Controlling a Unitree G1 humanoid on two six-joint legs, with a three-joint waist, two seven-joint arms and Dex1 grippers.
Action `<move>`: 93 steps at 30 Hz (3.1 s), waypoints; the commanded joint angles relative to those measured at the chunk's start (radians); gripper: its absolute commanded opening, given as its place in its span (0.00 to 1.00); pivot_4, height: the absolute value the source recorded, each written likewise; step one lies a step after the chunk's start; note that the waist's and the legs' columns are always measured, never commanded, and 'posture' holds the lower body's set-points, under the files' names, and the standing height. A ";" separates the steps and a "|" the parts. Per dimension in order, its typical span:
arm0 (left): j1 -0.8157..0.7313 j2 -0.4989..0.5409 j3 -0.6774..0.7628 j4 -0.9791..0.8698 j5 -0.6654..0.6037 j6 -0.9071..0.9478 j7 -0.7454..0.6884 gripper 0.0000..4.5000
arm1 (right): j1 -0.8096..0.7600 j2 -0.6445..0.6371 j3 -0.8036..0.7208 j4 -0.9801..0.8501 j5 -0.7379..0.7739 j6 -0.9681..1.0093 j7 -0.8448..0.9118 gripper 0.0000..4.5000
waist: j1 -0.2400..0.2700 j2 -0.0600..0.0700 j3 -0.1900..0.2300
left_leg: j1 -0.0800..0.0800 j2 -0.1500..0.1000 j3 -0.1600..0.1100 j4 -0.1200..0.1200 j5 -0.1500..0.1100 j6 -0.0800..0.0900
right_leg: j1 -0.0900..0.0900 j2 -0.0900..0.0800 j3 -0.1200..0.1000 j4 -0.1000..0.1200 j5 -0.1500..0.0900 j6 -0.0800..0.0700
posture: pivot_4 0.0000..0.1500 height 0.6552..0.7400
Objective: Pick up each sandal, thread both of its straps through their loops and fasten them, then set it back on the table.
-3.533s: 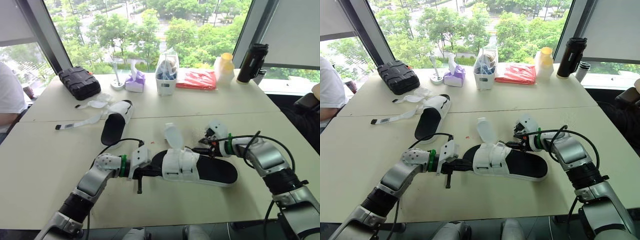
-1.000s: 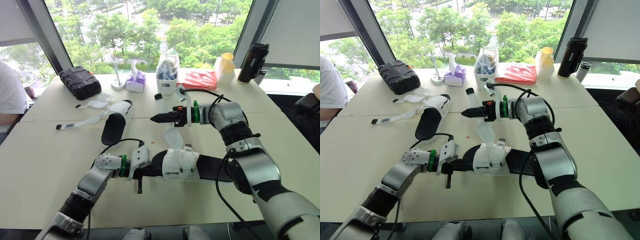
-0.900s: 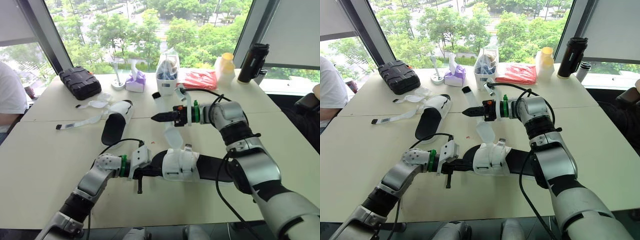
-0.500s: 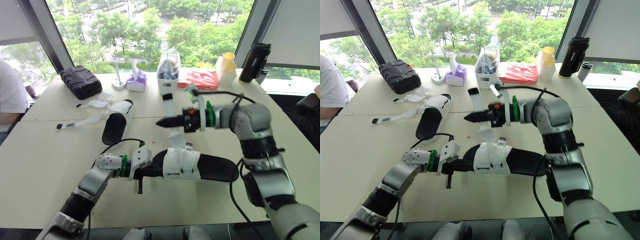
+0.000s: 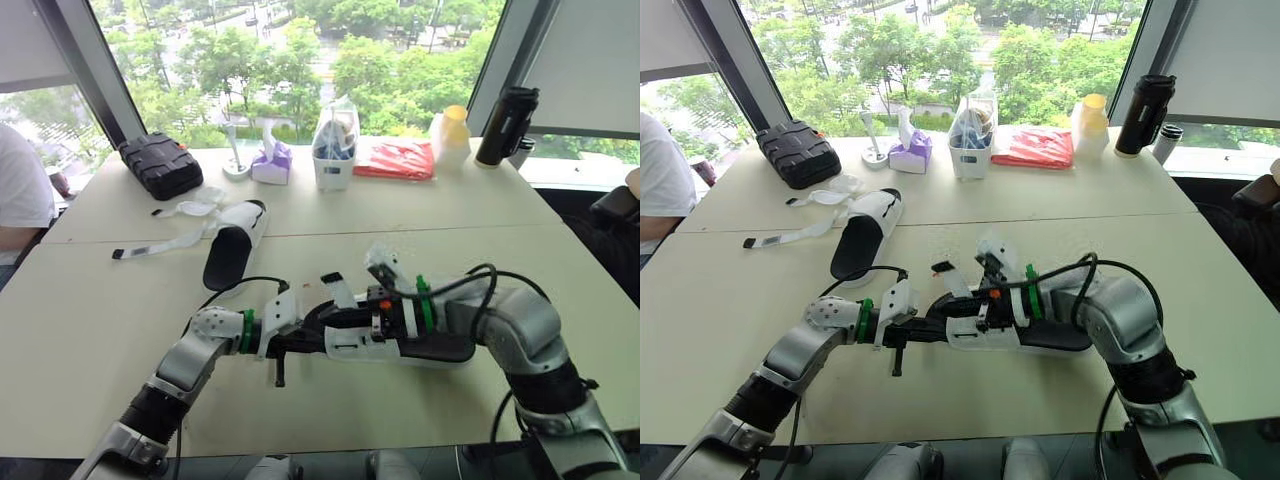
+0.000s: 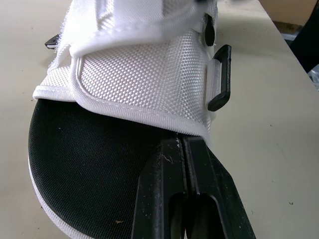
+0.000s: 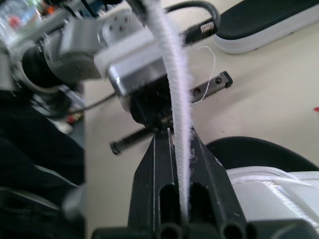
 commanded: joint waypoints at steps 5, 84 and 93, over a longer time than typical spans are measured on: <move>0.059 0.023 -0.088 0.054 0.064 0.063 -0.017 0.00 | 0.076 -0.056 0.056 -0.016 -0.139 -0.416 0.118 0.01 | 0.000 -0.001 0.000 | 0.000 0.000 0.000 0.000 0.000 0.000 | 0.000 0.000 0.000 0.000 -0.001 0.001 | 1.00 1.00; 0.110 -0.006 -0.152 -0.009 0.089 0.041 -0.015 0.00 | 0.035 -0.205 -0.089 0.027 0.318 0.303 0.143 0.01 | 0.029 -0.001 -0.002 | -0.002 0.000 0.001 0.000 -0.010 0.006 | 0.005 0.000 0.000 -0.015 -0.001 0.001 | 1.00 1.00; 0.104 -0.013 -0.154 0.000 0.089 0.040 -0.013 0.00 | -0.197 -0.020 -0.113 0.247 0.325 0.363 0.032 0.01 | 0.032 0.000 -0.003 | -0.002 -0.001 -0.001 0.001 -0.009 0.004 | 0.006 -0.001 -0.001 -0.015 -0.001 0.001 | 1.00 1.00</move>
